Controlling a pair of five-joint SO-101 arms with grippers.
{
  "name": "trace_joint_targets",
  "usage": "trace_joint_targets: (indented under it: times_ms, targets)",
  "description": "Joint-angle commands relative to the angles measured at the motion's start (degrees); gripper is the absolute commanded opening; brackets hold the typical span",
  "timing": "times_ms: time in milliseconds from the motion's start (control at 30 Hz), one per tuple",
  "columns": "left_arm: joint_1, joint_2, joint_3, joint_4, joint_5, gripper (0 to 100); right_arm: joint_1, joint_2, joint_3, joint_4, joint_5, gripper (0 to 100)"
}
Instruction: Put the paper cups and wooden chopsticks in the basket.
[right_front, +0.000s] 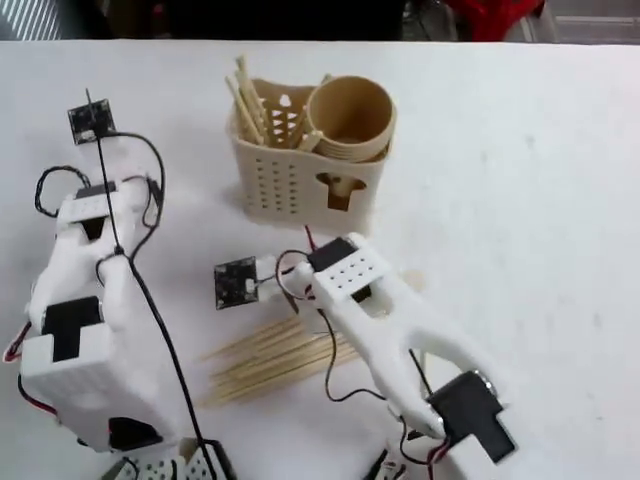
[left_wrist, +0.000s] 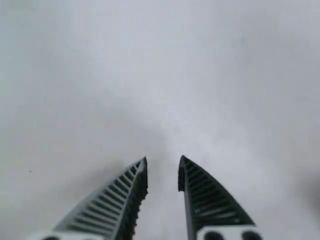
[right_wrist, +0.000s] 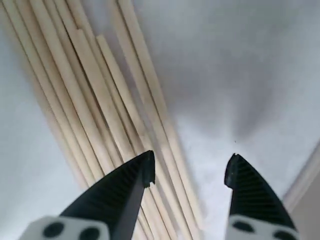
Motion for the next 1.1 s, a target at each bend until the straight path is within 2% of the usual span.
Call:
trace_joint_targets:
  times_ms: [0, 133, 400, 500, 767, 1067]
  targets:
    - [-0.22, -0.4, -3.16, -1.14, -0.62, 12, -0.13, 0.92, -2.46, -1.1, 0.7, 22.7]
    - [-0.22, -0.4, -3.16, -1.14, -0.62, 12, -0.13, 2.77, -1.76, -1.36, 0.26, 15.7]
    - [-0.22, -0.4, -3.16, -1.14, -0.62, 12, 0.31, 8.48, -0.26, -6.55, 0.18, 7.8]
    - [-0.22, -0.4, -3.16, -1.14, -0.62, 12, 0.31, 8.31, -0.79, -7.16, -3.34, 1.7]
    - [-0.13, -0.31, -3.08, -1.14, -0.62, 12, 1.89, 6.55, -1.58, -6.55, -6.86, 1.5]
    - [-0.13, -0.31, -2.99, -1.14, -0.62, 12, 4.97, 3.65, -2.81, -11.21, -29.01, 1.5]
